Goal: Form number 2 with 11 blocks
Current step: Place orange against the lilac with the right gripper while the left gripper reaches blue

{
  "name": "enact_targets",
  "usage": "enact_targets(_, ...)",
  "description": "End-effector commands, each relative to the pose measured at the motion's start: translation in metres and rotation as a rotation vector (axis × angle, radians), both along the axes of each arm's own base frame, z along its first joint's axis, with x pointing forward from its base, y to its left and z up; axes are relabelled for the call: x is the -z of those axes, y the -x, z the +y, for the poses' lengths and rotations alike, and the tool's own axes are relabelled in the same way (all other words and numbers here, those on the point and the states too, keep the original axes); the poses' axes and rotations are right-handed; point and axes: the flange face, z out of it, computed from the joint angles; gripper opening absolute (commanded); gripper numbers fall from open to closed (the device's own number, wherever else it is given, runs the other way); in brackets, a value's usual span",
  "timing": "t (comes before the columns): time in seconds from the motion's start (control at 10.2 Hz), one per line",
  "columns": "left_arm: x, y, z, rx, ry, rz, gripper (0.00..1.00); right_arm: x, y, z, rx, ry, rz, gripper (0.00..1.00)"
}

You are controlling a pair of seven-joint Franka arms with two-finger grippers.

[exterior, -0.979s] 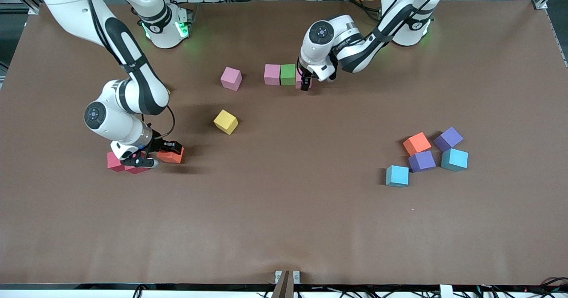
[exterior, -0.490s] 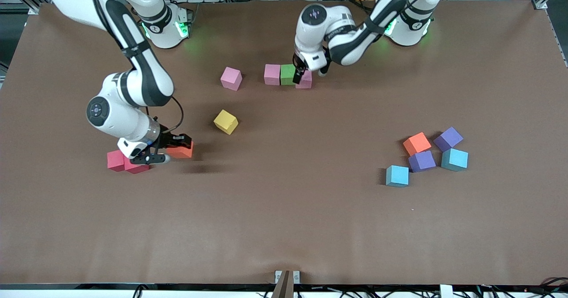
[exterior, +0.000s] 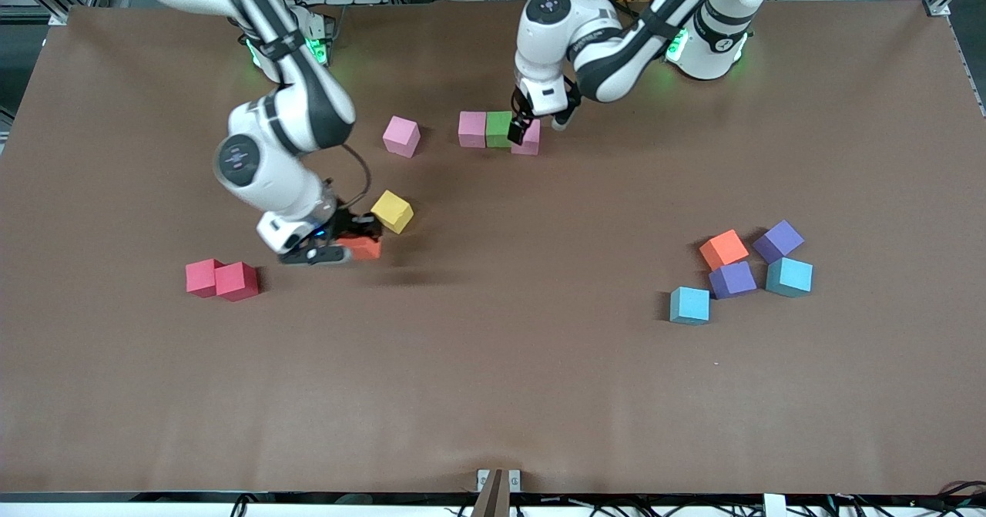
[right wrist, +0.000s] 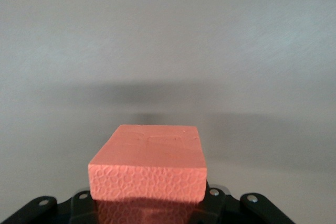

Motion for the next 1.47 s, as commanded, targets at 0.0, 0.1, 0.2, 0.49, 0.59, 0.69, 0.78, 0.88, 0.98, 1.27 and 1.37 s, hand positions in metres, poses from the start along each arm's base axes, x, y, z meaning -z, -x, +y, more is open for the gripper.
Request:
enact_targets(0.0,-0.021,-0.041,0.025,0.027,-0.025,-0.091,1.0,-0.009,0.027,0.043,0.043,0.025,0.024,0.28)
enact_targets(0.1,-0.026,-0.066,0.038,0.047,-0.034,-0.105,1.0,-0.008,0.041,0.067,0.049,0.031,0.027,0.28)
enact_targets(0.2,-0.028,-0.09,0.055,0.091,-0.042,-0.106,1.0,-0.009,0.054,0.091,0.065,0.04,0.028,0.28)
enact_targets(0.49,-0.026,-0.159,0.126,0.325,-0.132,-0.105,1.0,-0.007,0.094,0.165,0.124,0.059,0.025,0.28)
enact_targets(0.59,-0.031,-0.186,0.149,0.375,-0.146,-0.118,1.0,-0.002,0.106,0.188,0.136,0.07,0.024,0.27)
enact_targets(0.69,-0.034,-0.211,0.181,0.451,-0.171,-0.124,1.0,0.004,0.114,0.209,0.145,0.081,0.013,0.27)
enact_targets(0.78,-0.04,-0.239,0.21,0.527,-0.179,-0.132,1.0,0.009,0.118,0.232,0.145,0.077,0.002,0.27)
enact_targets(0.88,-0.046,-0.267,0.234,0.588,-0.16,-0.136,1.0,0.02,0.127,0.256,0.13,0.075,0.0,0.26)
enact_targets(0.98,-0.05,-0.291,0.259,0.666,-0.158,-0.116,1.0,0.03,0.135,0.277,0.129,0.069,-0.004,0.26)
enact_targets(1.27,-0.055,-0.339,0.295,0.846,-0.117,0.002,1.0,0.068,0.159,0.312,0.114,0.085,-0.018,0.25)
enact_targets(1.37,-0.045,-0.351,0.305,0.903,-0.114,0.014,1.0,0.074,0.16,0.313,0.112,0.061,-0.033,0.24)
